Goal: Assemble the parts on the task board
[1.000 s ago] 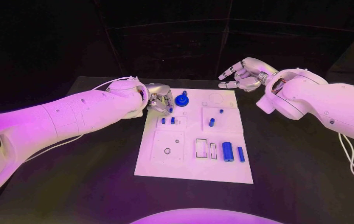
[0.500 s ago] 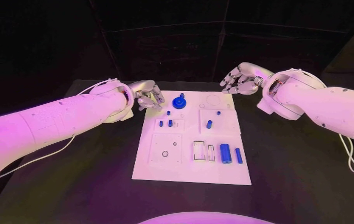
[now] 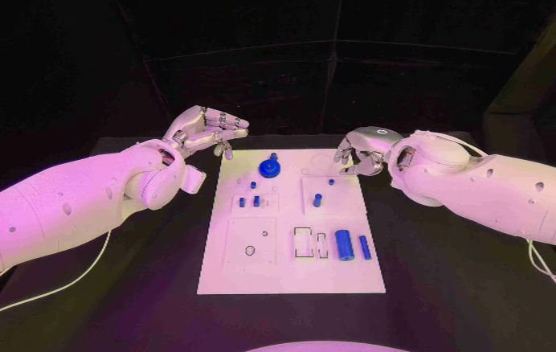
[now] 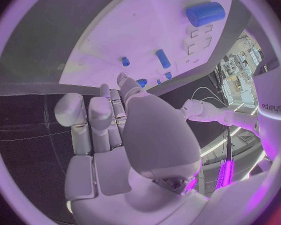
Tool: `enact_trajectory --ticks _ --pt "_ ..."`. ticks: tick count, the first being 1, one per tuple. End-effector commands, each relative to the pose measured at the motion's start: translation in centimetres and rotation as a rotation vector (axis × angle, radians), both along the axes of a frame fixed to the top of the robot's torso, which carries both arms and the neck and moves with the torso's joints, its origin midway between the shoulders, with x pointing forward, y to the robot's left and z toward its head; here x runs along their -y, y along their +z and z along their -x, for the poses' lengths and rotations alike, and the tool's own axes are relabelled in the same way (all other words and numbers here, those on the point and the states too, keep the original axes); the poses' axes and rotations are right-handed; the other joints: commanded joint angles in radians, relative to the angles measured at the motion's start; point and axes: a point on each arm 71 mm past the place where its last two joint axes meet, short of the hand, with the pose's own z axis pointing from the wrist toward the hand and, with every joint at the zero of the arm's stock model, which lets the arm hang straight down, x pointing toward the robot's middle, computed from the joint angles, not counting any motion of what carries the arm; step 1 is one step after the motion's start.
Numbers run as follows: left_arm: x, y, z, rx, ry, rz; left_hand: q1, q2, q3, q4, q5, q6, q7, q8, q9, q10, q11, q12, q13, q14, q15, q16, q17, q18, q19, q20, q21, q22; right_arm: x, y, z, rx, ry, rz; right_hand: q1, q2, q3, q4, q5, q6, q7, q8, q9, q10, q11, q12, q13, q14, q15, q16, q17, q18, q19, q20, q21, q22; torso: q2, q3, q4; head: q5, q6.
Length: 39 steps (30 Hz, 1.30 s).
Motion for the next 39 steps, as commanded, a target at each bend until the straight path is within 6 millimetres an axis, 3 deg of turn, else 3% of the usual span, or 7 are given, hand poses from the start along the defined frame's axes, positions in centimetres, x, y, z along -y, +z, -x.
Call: enact_trajectory --ticks 1,3,11,16,39 --pt "0.1 0.7 0.4 -0.029 0.009 0.241 0.000 0.012 -0.001 0.006 0.006 0.007 -0.001 0.007 0.001 0.010 -0.002 0.010 0.001 -0.010 -0.001 -0.010 -0.011 0.013 -0.007 0.000 -0.008 -0.003 -0.3 -0.4 0.2 0.040 0.023 0.100 0.000 -0.012 0.009 0.001 -0.009 -0.006 0.002 -0.008 0.000 -0.002 0.003 -0.009 -0.015 0.003 0.003 0.004 0.002 0.009 0.007 0.001 0.003 0.001 0.000 -0.0008 0.0026 -0.006 0.000" --pt "0.5 0.8 0.8 -0.040 -0.003 0.268 0.000 0.014 -0.001 0.006 0.006 0.009 -0.002 0.008 0.002 0.012 -0.003 0.013 0.001 -0.013 -0.002 -0.012 -0.016 0.013 -0.009 0.000 -0.010 -0.005 -0.6 -0.9 0.3 0.031 0.030 0.107 0.001 -0.015 0.017 0.001 -0.011 -0.004 0.002 -0.013 0.000 -0.001 0.005 -0.018 -0.033 0.005 0.004 0.008 0.007 0.008 0.009 0.002 0.004 0.004 0.000 -0.0018 0.0030 -0.004 -0.001" --pt "0.8 0.8 1.4 -0.056 -0.018 0.297 0.000 0.016 -0.003 0.007 0.006 0.014 -0.005 0.012 0.002 0.017 -0.005 0.020 0.002 -0.019 -0.003 -0.017 -0.026 0.014 -0.010 -0.001 -0.015 -0.007 -1.5 -1.8 0.6 0.006 0.055 0.113 0.006 -0.018 0.042 -0.002 -0.012 0.003 0.008 -0.022 0.002 0.009 0.010 -0.035 -0.072 0.009 0.007 0.021 0.020 0.007 0.015 0.005 0.009 0.010 -0.001 0.0015 -0.0017 0.004 -0.003" --pt "0.7 0.9 1.5 -0.059 -0.016 0.300 0.001 0.017 -0.004 0.007 0.006 0.016 -0.006 0.014 0.003 0.019 -0.006 0.022 0.002 -0.021 -0.004 -0.019 -0.031 0.014 -0.011 -0.001 -0.016 -0.009 -1.9 -2.3 0.8 -0.007 0.067 0.113 0.010 -0.017 0.059 -0.005 -0.015 0.010 0.008 -0.025 0.002 0.020 0.009 -0.040 -0.089 0.012 0.007 0.033 0.034 0.005 0.022 0.005 0.016 0.021 0.000 0.0002 -0.0007 0.006 -0.006" --pt "0.2 0.9 1.4 -0.041 0.026 0.289 0.016 0.025 0.000 -0.003 0.008 0.027 -0.012 0.026 0.004 0.027 -0.013 0.038 0.002 -0.024 -0.010 -0.023 -0.042 0.014 -0.008 -0.006 -0.024 -0.014 -3.0 -3.7 0.9 -0.063 0.076 0.125 0.000 -0.026 0.180 -0.017 -0.035 0.050 0.011 -0.035 0.005 0.077 0.007 -0.060 -0.160 0.021 0.004 0.090 0.078 -0.010 0.068 0.004 0.078 0.104 0.000 0.0015 -0.0009 0.011 -0.012"
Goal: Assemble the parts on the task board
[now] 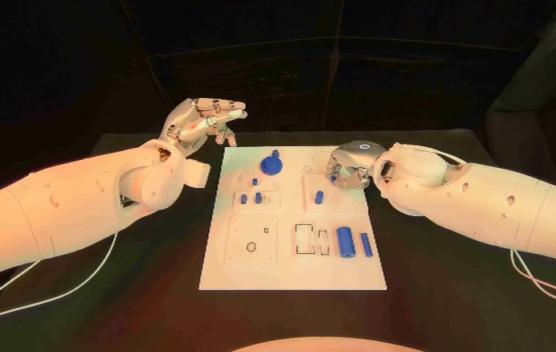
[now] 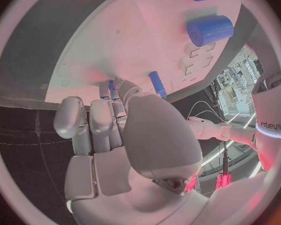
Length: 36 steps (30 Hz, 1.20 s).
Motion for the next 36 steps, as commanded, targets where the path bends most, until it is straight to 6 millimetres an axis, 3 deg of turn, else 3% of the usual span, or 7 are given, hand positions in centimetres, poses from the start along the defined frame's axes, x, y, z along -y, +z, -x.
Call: enact_trajectory --ticks 1,13,20,36 --pt "-0.1 0.2 0.0 0.016 0.010 0.012 0.003 0.004 0.000 -0.003 0.004 0.006 0.002 0.003 0.002 0.006 0.001 0.004 0.001 -0.009 -0.001 -0.005 -0.002 0.014 -0.004 -0.003 -0.004 -0.001 0.0 -0.6 0.1 -0.030 0.003 0.024 0.000 -0.007 0.014 -0.004 -0.005 0.014 -0.001 0.000 0.002 0.017 -0.002 -0.004 -0.003 0.022 0.003 0.009 0.001 -0.010 0.010 -0.002 0.007 0.006 0.000 -0.0002 -0.0004 0.001 -0.003" --pt "-0.3 0.1 -0.1 0.009 0.015 0.006 0.003 0.004 0.000 -0.003 0.004 0.006 0.002 0.003 0.002 0.006 0.001 0.004 0.001 -0.009 -0.001 -0.005 -0.003 0.014 -0.004 -0.003 -0.004 -0.001 0.0 -0.5 0.1 0.012 -0.021 0.017 0.025 0.000 0.134 -0.068 -0.046 0.059 -0.005 0.009 0.005 0.070 -0.010 -0.010 -0.003 0.023 -0.007 0.031 0.015 -0.019 0.033 -0.012 0.044 0.055 -0.001 -0.0001 -0.0003 0.001 -0.007" --pt "-0.4 0.1 -0.2 0.003 0.017 0.003 0.004 0.001 -0.001 -0.005 0.003 0.005 0.002 0.004 0.001 0.005 0.001 0.006 0.001 -0.010 -0.002 -0.007 -0.008 0.014 -0.004 -0.004 -0.005 -0.002 0.1 0.0 0.4 0.062 -0.024 -0.021 -0.007 -0.015 0.216 -0.108 -0.053 0.066 -0.002 0.002 0.003 0.083 -0.010 -0.025 -0.003 0.021 -0.004 0.039 0.014 -0.021 0.033 -0.012 0.057 0.071 -0.001 0.0000 -0.0011 0.000 -0.008" --pt "-0.8 0.0 -0.3 -0.003 0.026 -0.004 0.003 -0.002 -0.003 -0.007 0.003 0.002 0.004 0.004 0.001 0.002 0.003 0.007 0.000 -0.013 -0.001 -0.010 -0.013 0.013 -0.004 -0.004 -0.007 -0.003 0.7 1.4 1.5 0.126 -0.047 -0.136 -0.053 -0.030 0.232 -0.116 -0.079 0.067 -0.003 -0.002 0.003 0.085 -0.008 -0.034 -0.002 0.021 -0.003 0.046 0.015 -0.023 0.037 -0.009 0.065 0.083 -0.003 -0.0012 -0.0006 -0.005 -0.005"
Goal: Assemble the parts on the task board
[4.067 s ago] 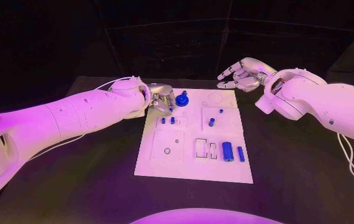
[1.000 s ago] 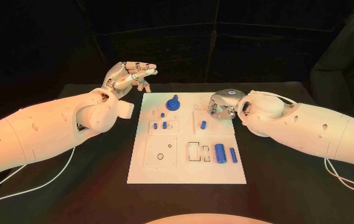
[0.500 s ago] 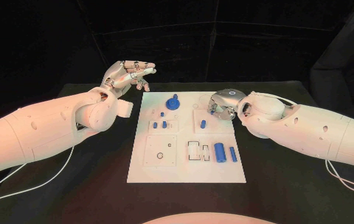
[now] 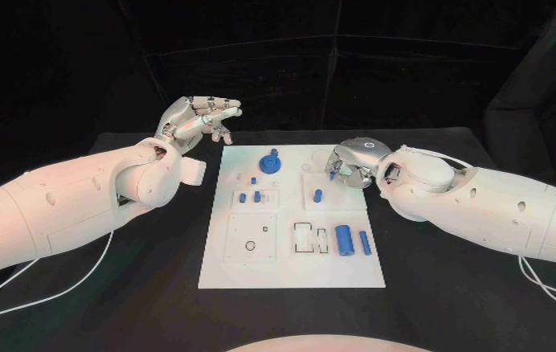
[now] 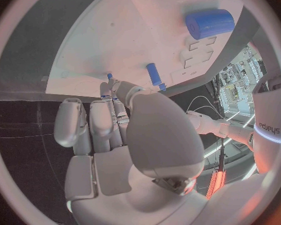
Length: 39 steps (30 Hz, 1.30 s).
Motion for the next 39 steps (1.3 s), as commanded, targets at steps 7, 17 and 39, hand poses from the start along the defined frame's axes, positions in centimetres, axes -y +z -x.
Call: enact_trajectory --ticks 7,17,39 --pt "-0.1 0.1 -0.1 -0.002 0.002 0.004 0.002 -0.003 -0.001 -0.004 0.004 0.000 0.004 0.004 0.000 0.000 0.003 0.007 0.000 -0.007 -0.001 -0.006 -0.003 0.014 -0.004 -0.004 -0.005 -0.002 0.5 1.3 0.8 0.052 -0.028 -0.083 -0.021 -0.004 0.006 0.002 -0.011 0.011 0.000 -0.002 0.000 0.003 0.004 -0.004 0.000 0.022 -0.003 0.007 0.003 -0.008 0.009 0.001 0.009 0.005 0.000 -0.0005 0.0010 -0.003 0.006" --pt "-0.2 0.0 -0.1 -0.007 0.002 0.002 0.002 -0.003 -0.001 -0.005 0.004 -0.001 0.004 0.004 0.000 -0.001 0.003 0.007 0.000 -0.008 -0.001 -0.007 -0.005 0.013 -0.005 -0.004 -0.005 -0.002 -1.1 2.7 2.8 0.030 0.011 -0.162 -0.030 -0.007 0.005 0.003 -0.012 0.011 0.000 -0.002 0.000 0.003 0.004 -0.006 -0.001 0.022 -0.003 0.010 0.005 -0.008 0.010 0.001 0.010 0.007 0.001 -0.0008 0.0007 -0.001 0.007" --pt "0.0 0.0 -0.2 -0.008 -0.004 0.003 0.004 -0.004 -0.001 -0.006 0.004 -0.002 0.005 0.005 -0.001 -0.003 0.003 0.008 -0.001 -0.009 0.000 -0.008 -0.008 0.013 -0.005 -0.004 -0.007 -0.003 -10.0 2.3 5.4 -0.070 0.210 -0.265 -0.040 -0.006 0.004 0.005 -0.012 0.009 0.001 -0.004 -0.001 0.000 0.004 -0.010 -0.001 0.023 -0.003 0.012 0.005 -0.009 0.013 0.001 0.013 0.012 0.002 -0.0019 0.0006 0.083 -0.029"
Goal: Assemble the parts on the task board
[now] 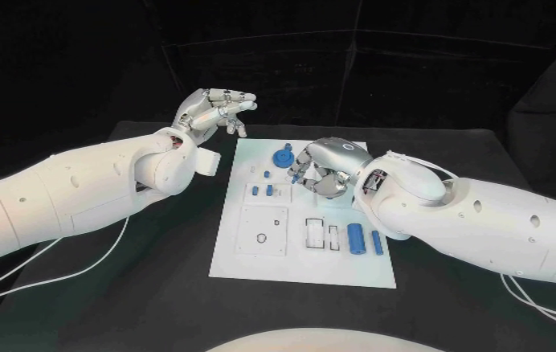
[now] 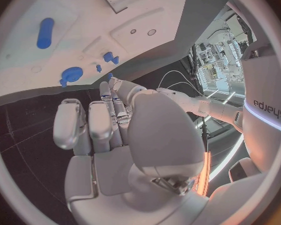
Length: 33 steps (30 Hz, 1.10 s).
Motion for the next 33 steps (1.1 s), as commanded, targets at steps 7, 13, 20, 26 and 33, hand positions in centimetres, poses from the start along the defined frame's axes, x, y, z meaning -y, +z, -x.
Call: enact_trajectory --ticks 7,13,20,26,33 --pt "0.3 0.2 0.0 0.002 -0.012 0.010 0.004 -0.003 -0.001 -0.006 0.005 -0.002 0.005 0.005 0.000 -0.003 0.003 0.004 -0.001 -0.009 0.000 -0.005 -0.002 0.013 -0.005 -0.004 -0.007 -0.001 -2.0 -3.0 0.9 -0.089 0.062 0.014 -0.009 0.000 0.002 0.002 -0.003 0.001 0.002 -0.005 0.000 -0.002 0.005 -0.008 -0.002 0.022 -0.002 0.003 -0.001 -0.009 0.007 0.003 0.001 0.000 0.000 0.0012 -0.0019 0.043 -0.025" --pt "0.4 0.2 0.0 0.002 -0.014 0.011 0.004 -0.003 -0.001 -0.006 0.005 -0.002 0.005 0.005 0.000 -0.003 0.003 0.004 -0.001 -0.009 0.000 -0.005 -0.002 0.013 -0.005 -0.004 -0.007 -0.001 -2.5 -4.3 1.2 -0.115 0.075 0.032 -0.011 0.002 0.003 0.003 -0.002 -0.001 0.002 -0.006 0.000 -0.003 0.006 -0.009 -0.002 0.022 -0.002 0.003 -0.002 -0.009 0.007 0.003 0.002 0.000 -0.001 -0.0004 -0.0002 0.053 -0.032" --pt "0.5 0.2 0.0 0.001 -0.017 0.011 0.004 -0.003 -0.001 -0.006 0.005 -0.002 0.005 0.005 0.000 -0.003 0.003 0.004 -0.001 -0.009 0.000 -0.005 -0.002 0.013 -0.005 -0.004 -0.007 -0.001 -3.1 -5.2 1.6 -0.139 0.093 0.046 -0.012 0.003 0.003 0.003 -0.002 -0.002 0.003 -0.006 0.000 -0.004 0.006 -0.010 -0.002 0.022 -0.002 0.003 -0.002 -0.009 0.007 0.003 0.002 0.001 -0.001 0.0011 -0.0035 0.061 -0.037" --pt "0.7 0.1 -0.1 0.001 -0.020 0.012 0.003 -0.004 -0.002 -0.007 0.005 -0.003 0.005 0.006 0.000 -0.003 0.004 0.005 -0.001 -0.009 0.000 -0.005 -0.002 0.013 -0.005 -0.004 -0.008 -0.002 -3.3 -5.9 1.9 -0.156 0.102 0.055 -0.015 0.004 0.003 0.004 -0.001 -0.003 0.003 -0.007 -0.001 -0.005 0.007 -0.011 -0.002 0.022 -0.001 0.004 -0.002 -0.010 0.007 0.004 0.002 0.001 -0.001 0.0014 -0.0010 0.063 -0.042" --pt "0.6 0.1 -0.1 -0.001 -0.019 0.011 0.003 -0.004 -0.002 -0.007 0.005 -0.003 0.005 0.006 0.000 -0.003 0.004 0.005 -0.001 -0.009 0.000 -0.005 -0.002 0.013 -0.005 -0.004 -0.008 -0.002 -3.5 -6.3 2.1 -0.166 0.107 0.066 -0.016 0.005 0.003 0.004 -0.001 -0.004 0.004 -0.007 -0.001 -0.006 0.007 -0.012 -0.002 0.022 -0.001 0.004 -0.002 -0.009 0.007 0.004 0.002 0.001 -0.001 0.0005 -0.0023 0.067 -0.044"
